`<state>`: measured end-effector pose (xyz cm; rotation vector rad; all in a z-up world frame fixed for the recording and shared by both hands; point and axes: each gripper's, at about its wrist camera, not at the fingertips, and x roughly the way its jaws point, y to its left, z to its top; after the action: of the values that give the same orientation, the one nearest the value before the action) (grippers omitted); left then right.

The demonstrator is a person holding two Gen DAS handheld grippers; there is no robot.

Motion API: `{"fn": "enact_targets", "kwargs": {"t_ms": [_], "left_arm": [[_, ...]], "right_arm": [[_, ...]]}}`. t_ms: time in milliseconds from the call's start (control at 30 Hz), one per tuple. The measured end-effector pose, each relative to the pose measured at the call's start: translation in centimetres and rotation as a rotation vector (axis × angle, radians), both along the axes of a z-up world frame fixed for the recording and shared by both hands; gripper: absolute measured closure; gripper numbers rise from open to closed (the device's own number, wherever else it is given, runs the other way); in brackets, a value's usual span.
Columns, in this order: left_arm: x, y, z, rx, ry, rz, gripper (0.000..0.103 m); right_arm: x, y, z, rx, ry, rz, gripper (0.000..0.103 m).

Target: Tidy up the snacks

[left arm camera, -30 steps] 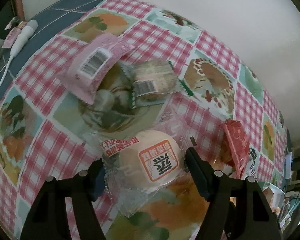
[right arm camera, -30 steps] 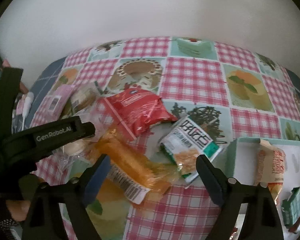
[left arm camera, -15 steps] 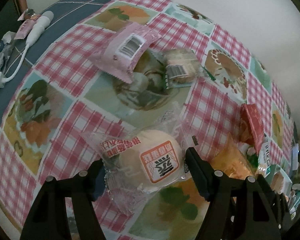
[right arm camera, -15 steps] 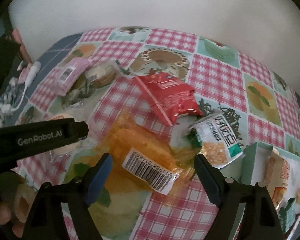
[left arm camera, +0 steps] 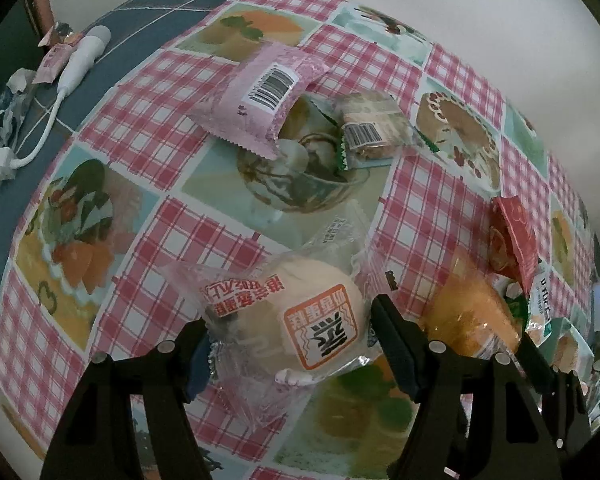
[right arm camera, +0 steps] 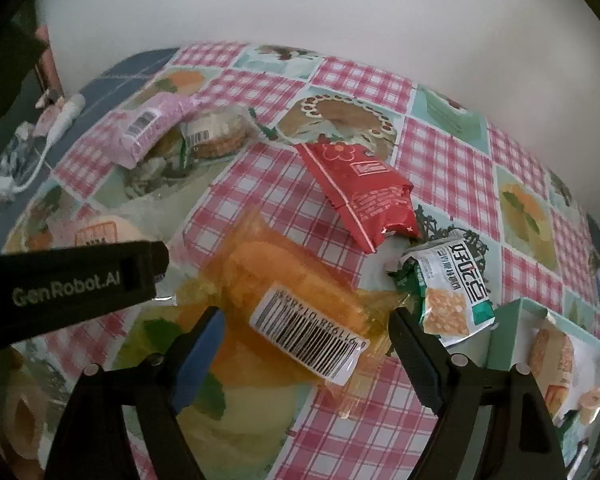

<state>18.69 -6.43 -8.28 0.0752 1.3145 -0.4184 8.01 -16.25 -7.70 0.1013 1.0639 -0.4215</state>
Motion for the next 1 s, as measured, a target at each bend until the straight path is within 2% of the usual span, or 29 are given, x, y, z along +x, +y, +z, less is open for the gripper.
{"fn": "enact_targets", "kwargs": {"t_ms": [133, 300, 667, 1000], "left_arm": [[0.3, -1.1, -0.3, 0.005, -0.002, -0.004, 0.029], [0.2, -1.0, -0.2, 0.006, -0.002, -0.004, 0.029], [0.2, -1.2, -0.3, 0.008, -0.003, -0.006, 0.029], [0.5, -1.2, -0.4, 0.003, 0.002, -0.003, 0.029]], "right_arm": [[0.2, 0.0, -0.8, -0.017, 0.027, -0.006, 0.019], [-0.1, -0.7, -0.7, 0.013, 0.011, -0.036, 0.028], [0.2, -0.5, -0.4, 0.012, 0.005, -0.031, 0.028], [1.1, 0.4, -0.2, -0.030, -0.006, 0.019, 0.027]]}}
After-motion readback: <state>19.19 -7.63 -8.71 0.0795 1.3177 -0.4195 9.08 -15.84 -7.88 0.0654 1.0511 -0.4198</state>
